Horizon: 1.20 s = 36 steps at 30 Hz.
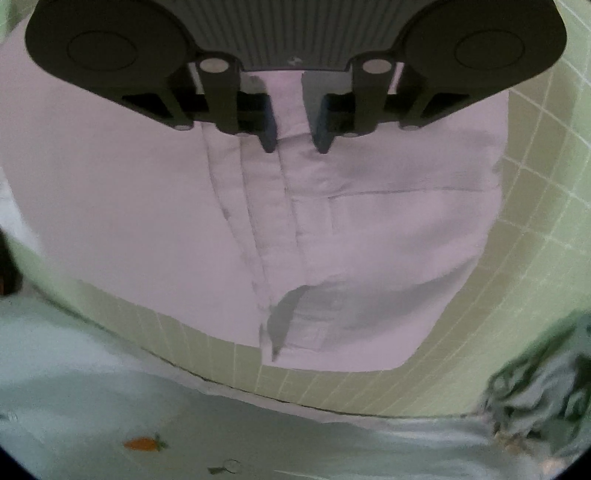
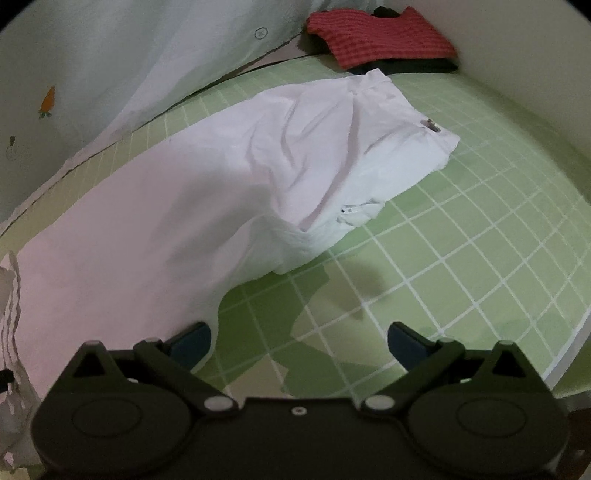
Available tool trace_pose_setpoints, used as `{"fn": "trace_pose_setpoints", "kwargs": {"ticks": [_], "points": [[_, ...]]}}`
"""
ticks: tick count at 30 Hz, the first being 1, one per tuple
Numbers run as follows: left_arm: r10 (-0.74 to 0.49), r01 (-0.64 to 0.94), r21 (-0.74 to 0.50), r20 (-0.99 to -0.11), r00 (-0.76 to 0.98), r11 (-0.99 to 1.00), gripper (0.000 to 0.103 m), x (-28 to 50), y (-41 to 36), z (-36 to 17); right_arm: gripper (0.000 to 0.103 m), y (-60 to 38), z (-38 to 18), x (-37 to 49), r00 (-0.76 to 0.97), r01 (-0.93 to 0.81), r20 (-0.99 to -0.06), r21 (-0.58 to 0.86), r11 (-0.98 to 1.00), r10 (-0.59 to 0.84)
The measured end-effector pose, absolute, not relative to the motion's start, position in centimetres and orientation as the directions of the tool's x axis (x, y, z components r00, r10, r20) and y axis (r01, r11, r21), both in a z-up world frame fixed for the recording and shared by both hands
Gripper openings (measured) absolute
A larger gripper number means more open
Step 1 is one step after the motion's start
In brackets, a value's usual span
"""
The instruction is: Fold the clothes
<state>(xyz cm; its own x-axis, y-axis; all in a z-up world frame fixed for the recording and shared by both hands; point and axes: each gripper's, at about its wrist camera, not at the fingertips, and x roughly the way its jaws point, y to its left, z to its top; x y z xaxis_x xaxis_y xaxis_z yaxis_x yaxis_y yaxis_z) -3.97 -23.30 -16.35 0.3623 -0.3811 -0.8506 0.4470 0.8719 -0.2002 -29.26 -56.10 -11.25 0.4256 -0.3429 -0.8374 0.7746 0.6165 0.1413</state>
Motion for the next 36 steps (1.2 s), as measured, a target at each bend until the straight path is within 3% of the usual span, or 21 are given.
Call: {"fn": "trace_pose_setpoints", "kwargs": {"ticks": [15,19,24,29,31,35,36], "points": [[-0.503,0.560,-0.243,-0.780,0.373,0.792,0.004,-8.3,-24.1,-11.4,0.103,-57.1,-11.3,-30.1,0.449,0.744,-0.829,0.140,0.653,-0.334],[-0.424,0.565,-0.173,-0.835,0.350,0.807,0.004,-8.8,-25.2,-14.6,0.103,-57.4,-11.5,-30.5,0.451,0.746,-0.830,0.149,0.649,-0.328],[-0.406,0.481,-0.225,-0.857,0.316,0.848,0.008,-7.7,-24.5,-16.1,0.103,-57.6,-11.7,-30.4,0.467,0.733,-0.827,0.162,0.661,-0.314],[-0.417,0.445,-0.266,-0.863,0.286,0.855,0.040,-7.3,-24.6,-15.7,0.103,-58.4,-11.1,-30.6,0.513,0.730,-0.791,0.196,0.655,-0.334],[-0.406,0.428,-0.257,-0.861,0.306,0.866,0.067,-7.4,-24.8,-15.0,0.103,-59.3,-11.0,-30.6,0.518,0.743,-0.784,0.216,0.633,-0.341],[-0.397,0.384,-0.253,-0.843,0.364,0.888,0.076,-6.6,-24.8,-13.7,0.103,-62.1,-11.1,-31.0,0.514,0.791,-0.766,0.250,0.559,-0.385],[-0.398,0.372,-0.257,-0.837,0.376,0.892,0.083,-6.4,-24.8,-13.4,0.103,-63.0,-11.1,-31.3,0.526,0.799,-0.755,0.282,0.532,-0.391]]}}
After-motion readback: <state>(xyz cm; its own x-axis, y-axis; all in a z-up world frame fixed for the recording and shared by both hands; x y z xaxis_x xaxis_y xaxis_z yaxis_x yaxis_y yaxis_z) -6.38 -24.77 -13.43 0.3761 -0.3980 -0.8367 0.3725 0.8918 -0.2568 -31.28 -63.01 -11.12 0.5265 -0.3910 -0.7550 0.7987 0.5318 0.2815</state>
